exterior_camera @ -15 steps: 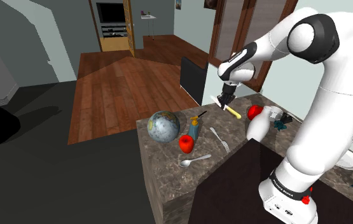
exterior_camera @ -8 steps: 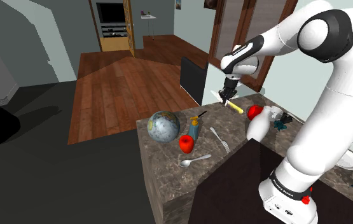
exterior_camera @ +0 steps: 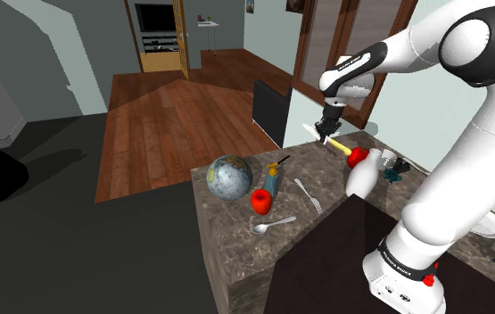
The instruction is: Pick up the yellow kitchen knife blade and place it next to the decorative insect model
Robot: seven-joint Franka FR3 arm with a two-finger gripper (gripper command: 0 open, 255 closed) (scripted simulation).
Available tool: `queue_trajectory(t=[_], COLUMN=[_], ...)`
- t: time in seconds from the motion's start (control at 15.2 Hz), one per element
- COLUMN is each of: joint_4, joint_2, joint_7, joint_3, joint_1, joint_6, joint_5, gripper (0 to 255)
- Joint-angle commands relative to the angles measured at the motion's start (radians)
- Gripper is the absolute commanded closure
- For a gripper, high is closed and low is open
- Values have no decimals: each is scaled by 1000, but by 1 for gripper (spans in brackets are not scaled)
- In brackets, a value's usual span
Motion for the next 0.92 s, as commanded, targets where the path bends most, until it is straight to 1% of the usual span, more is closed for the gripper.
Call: queue_trajectory(t=[0.0, 0.4, 0.86], joint_4=[-55, -204, -327], joint_2=[-45, -190, -337], joint_7=[-19, -87, -184], joint_3=[-16, -78, -159], joint_1=[-15, -87, -200], joint_6=[12, 23, 7], joint_5=[-22, -111, -233], gripper=[255, 255, 255])
